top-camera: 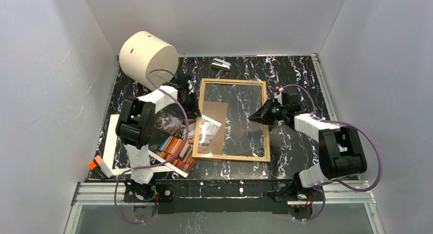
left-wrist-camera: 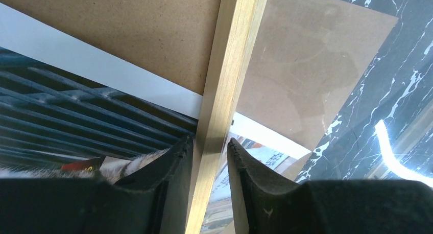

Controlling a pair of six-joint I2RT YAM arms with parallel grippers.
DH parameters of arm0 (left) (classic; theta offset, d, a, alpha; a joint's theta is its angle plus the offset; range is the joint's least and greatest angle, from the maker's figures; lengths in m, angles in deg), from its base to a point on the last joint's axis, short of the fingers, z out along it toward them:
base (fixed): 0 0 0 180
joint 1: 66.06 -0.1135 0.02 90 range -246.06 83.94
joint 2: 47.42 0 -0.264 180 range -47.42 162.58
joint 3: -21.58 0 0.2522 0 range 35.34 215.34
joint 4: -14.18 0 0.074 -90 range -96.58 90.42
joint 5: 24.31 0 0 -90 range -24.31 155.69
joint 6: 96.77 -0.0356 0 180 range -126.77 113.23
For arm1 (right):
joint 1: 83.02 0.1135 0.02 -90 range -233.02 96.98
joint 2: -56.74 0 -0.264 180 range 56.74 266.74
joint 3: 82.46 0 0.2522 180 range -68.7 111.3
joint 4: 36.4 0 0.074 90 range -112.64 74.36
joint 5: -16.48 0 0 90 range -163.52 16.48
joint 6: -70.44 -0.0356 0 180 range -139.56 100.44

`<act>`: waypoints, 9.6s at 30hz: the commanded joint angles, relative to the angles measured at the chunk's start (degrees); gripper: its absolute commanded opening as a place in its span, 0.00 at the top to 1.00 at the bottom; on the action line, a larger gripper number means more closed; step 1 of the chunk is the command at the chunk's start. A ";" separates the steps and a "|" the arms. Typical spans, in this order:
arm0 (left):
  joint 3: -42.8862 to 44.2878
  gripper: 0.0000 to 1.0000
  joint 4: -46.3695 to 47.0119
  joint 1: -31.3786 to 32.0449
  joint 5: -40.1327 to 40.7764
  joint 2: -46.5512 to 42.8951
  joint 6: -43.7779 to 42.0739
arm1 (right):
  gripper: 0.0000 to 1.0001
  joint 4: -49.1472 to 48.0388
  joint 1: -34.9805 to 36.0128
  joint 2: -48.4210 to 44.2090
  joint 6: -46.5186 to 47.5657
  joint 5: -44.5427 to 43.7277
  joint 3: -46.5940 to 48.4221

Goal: Put the photo into the frame
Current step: Place the photo frame item in the photo frame.

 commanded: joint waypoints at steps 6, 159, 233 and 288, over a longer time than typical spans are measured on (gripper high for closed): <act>-1.57 0.71 -1.10 -0.22 0.70 1.13 -0.91 | 0.89 -4.47 0.02 -1.75 0.38 -1.34 -3.33; -6.59 0.84 -0.12 -0.28 5.50 -3.14 -1.74 | 0.97 -19.65 11.26 -8.52 6.78 8.09 6.69; -7.47 0.80 1.39 0.32 5.34 -2.66 -6.36 | 0.69 -12.54 8.42 4.09 5.84 -2.22 1.41; -7.24 0.87 -1.08 2.16 7.25 0.05 -6.21 | 0.28 20.40 5.17 -4.44 10.63 -35.93 7.91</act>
